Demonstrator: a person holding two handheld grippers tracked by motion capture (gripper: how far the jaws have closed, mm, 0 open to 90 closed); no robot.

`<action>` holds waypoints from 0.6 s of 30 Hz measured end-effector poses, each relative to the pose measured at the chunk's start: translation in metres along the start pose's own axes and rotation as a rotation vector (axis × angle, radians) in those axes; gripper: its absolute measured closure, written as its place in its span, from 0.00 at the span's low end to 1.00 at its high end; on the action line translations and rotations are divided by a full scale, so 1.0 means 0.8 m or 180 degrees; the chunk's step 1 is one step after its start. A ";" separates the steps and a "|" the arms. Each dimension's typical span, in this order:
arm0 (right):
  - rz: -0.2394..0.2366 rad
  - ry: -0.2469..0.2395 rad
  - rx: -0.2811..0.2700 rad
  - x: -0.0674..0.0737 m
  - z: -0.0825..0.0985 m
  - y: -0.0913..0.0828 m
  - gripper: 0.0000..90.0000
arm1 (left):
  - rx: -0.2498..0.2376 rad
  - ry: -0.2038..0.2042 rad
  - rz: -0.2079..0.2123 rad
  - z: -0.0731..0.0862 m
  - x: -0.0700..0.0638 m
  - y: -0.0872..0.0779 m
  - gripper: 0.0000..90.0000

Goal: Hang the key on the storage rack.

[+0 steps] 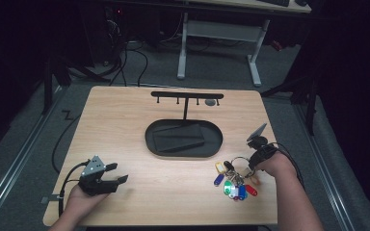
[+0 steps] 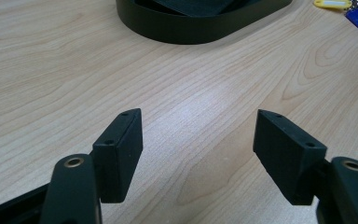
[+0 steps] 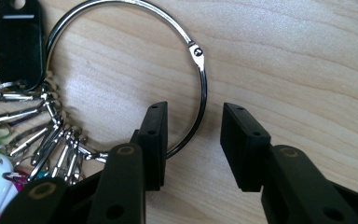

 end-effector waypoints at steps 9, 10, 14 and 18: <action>-0.0056 -0.0038 0.0149 -0.003 -0.013 0.009 0.77 | -0.0012 0.0015 0.0006 0.000 -0.002 0.001 0.38; -0.0058 -0.0054 0.0148 -0.001 -0.014 0.010 0.78 | -0.0024 0.0020 0.0001 0.000 -0.001 0.001 0.38; -0.0042 -0.0048 0.0165 0.001 -0.016 0.011 0.78 | -0.0046 0.0012 -0.0001 -0.001 -0.001 0.000 0.38; -0.0038 -0.0057 0.0171 0.002 -0.016 0.011 0.83 | -0.0054 0.0017 0.0018 -0.002 -0.002 -0.002 0.38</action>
Point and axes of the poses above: each handheld gripper's, and its own axes: y roughly forward along the jaws, z roughly out of its underside, x roughly to its left, the point moved 3 cm from there along y, roughly forward along the jaws, and after that the axes turned 10 degrees about -x, right-handed, at the moved point
